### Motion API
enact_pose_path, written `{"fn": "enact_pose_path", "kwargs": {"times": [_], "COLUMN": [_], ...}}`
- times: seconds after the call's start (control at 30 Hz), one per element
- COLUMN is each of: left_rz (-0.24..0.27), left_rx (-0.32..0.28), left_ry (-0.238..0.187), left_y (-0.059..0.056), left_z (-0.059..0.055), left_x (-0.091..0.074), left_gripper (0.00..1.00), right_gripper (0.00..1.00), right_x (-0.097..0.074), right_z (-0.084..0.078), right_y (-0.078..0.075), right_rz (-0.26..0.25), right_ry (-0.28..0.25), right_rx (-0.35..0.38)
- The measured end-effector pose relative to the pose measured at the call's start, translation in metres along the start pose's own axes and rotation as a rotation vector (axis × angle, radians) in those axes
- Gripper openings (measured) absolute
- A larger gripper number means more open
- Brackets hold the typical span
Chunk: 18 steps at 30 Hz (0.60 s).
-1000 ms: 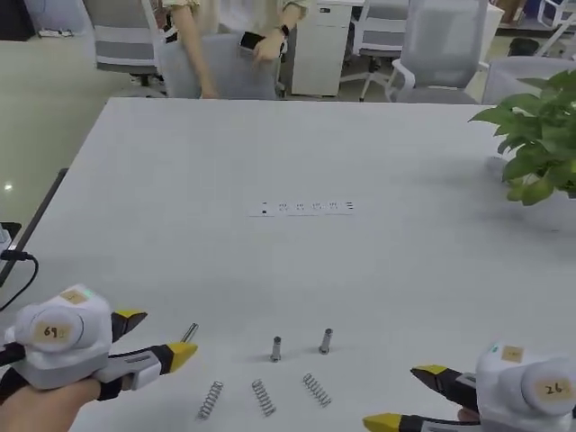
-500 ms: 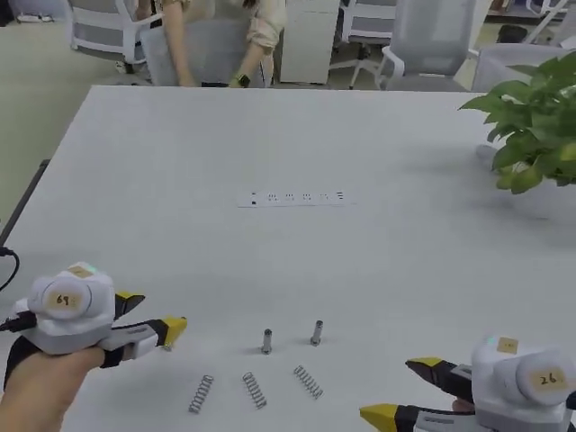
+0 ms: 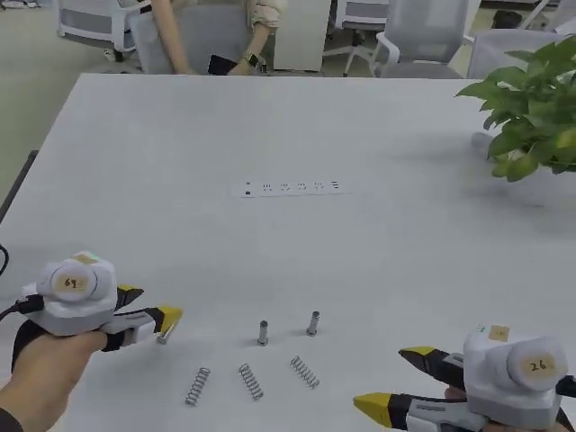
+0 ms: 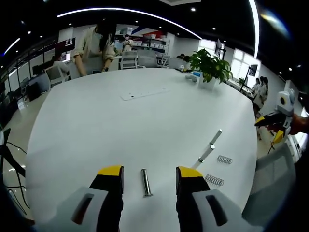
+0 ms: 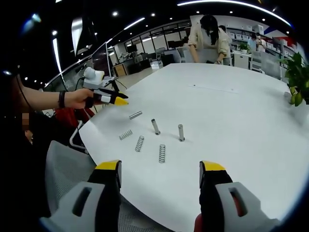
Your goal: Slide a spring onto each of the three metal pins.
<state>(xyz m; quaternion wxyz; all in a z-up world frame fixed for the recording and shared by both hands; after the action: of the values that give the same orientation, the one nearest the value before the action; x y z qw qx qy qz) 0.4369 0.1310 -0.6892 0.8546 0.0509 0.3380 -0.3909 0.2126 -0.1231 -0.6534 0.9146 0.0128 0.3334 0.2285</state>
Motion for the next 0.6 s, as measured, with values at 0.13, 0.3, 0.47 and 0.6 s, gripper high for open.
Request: {"fn": "enact_pose_path", "kwargs": {"times": [0.13, 0.3, 0.47, 0.6], "left_rz": [0.000, 0.007, 0.020, 0.031], "left_rx": [-0.015, -0.029, -0.036, -0.041], "left_ry": [0.028, 0.064, 0.094, 0.126], "left_y": [0.001, 0.002, 0.003, 0.005], "left_z": [-0.007, -0.014, -0.017, -0.022], "left_x": [0.011, 0.024, 0.034, 0.040], "left_gripper": [0.36, 0.31, 0.24, 0.20], "right_gripper": [0.64, 0.64, 0.64, 0.64], "right_x": [0.001, 0.000, -0.001, -0.002], "right_z": [0.000, 0.000, -0.002, -0.004], "right_y": [0.000, -0.001, -0.003, -0.003], "right_rz": [0.001, -0.001, -0.007, -0.009], "right_ry": [0.002, 0.004, 0.007, 0.010], "right_rx": [0.000, 0.004, 0.012, 0.016]}}
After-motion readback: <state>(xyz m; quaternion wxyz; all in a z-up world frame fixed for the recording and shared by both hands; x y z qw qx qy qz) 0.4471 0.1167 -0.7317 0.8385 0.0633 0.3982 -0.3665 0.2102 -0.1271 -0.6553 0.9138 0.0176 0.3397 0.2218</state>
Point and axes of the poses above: the centre of the closed fingertips' face, and the gripper's own axes: x roughly forward along the fingers, y roughly to its left, z roughly out of its top, the point moved 3 cm from there along -x, roughly backward along the fingers, and after that the axes turned 5 degrees about -x, right-handed, at the moved point
